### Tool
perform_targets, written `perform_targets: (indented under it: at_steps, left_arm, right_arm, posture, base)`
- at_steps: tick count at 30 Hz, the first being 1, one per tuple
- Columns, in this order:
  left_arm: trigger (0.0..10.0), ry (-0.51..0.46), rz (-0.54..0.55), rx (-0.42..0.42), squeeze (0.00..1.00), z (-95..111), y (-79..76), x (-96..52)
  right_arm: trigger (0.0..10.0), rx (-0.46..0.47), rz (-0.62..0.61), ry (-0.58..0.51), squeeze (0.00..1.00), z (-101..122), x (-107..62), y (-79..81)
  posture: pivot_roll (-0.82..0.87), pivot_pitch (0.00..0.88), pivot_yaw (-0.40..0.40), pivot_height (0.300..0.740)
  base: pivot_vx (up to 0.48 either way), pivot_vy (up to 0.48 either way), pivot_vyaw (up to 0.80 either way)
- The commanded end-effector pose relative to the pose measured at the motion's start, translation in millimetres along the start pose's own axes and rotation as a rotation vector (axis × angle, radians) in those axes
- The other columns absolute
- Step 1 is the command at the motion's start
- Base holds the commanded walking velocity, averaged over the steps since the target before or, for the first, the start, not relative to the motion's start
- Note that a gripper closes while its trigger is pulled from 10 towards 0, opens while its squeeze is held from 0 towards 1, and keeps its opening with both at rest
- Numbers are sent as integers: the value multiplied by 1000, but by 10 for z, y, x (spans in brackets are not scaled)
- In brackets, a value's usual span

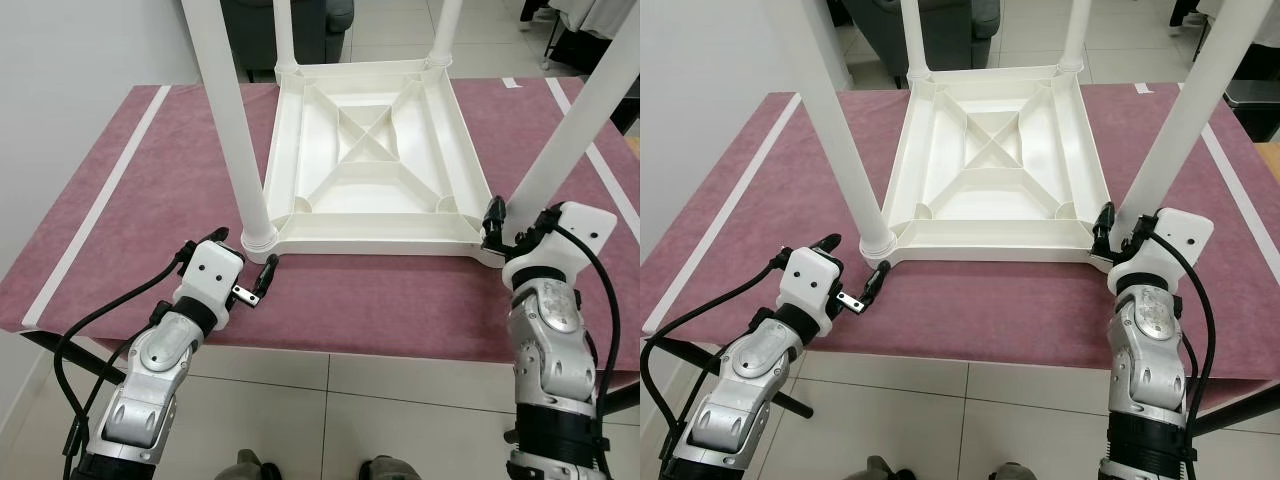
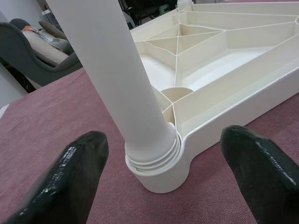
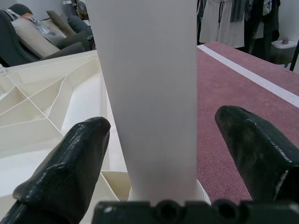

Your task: Building children table

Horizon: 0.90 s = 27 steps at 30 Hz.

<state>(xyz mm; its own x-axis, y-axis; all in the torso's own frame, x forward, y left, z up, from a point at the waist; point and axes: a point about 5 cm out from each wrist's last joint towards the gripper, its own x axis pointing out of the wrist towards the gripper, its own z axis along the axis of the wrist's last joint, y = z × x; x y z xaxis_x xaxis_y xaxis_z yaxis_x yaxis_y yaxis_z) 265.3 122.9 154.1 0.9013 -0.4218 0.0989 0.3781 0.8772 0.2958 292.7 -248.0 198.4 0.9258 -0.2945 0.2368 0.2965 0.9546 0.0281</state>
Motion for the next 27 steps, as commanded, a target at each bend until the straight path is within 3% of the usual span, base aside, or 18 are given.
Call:
perform_targets:
  at_steps: [1,2,3,4,5,6,7,8,18,27]
  left_arm:
    - [10000,22,58,-1,0,-54,36,3]
    - [10000,20,61,-3,0,-53,40,9]
    - [10000,18,63,-3,0,-50,41,13]
    - [10000,18,63,-3,0,-50,41,13]
    - [10000,19,72,-8,0,-54,52,13]
    - [10000,19,72,-8,0,-54,52,13]
    - [10000,21,75,-10,0,-57,55,11]
    - [10000,23,78,-12,0,-61,57,8]
    - [10000,25,80,-19,0,-70,54,18]
    - [10000,65,144,-9,0,-109,151,100]
  right_arm:
    - [10000,8,8,6,0,-24,28,-4]
    - [10000,2,7,6,0,-26,47,-12]
    - [7412,-2,5,7,0,-27,67,-25]
    - [7412,-2,5,7,0,-27,67,-25]
    - [4118,-7,2,6,0,-25,103,-47]
    - [4118,-7,2,6,0,-25,103,-47]
    - [706,-8,1,6,0,-23,119,-56]
    - [0,-10,0,4,0,-22,134,-67]
    - [0,-21,5,-6,0,-24,170,-79]
    - [0,-112,-6,-119,0,250,235,-109]
  posture:
    - [-92,97,121,740]
    - [-92,97,121,740]
    - [-88,99,117,740]
    - [-88,99,117,740]
    - [-86,100,115,740]
    - [-86,100,115,740]
    - [-86,100,115,740]
    - [-86,100,115,740]
    - [-86,101,116,740]
    - [-88,98,118,740]
  base:
    - [0,0,0]
    - [0,0,0]
    - [0,0,0]
    - [0,0,0]
    - [0,0,0]
    - [0,0,0]
    - [0,0,0]
    - [0,0,0]
    - [0,0,0]
    - [0,0,0]
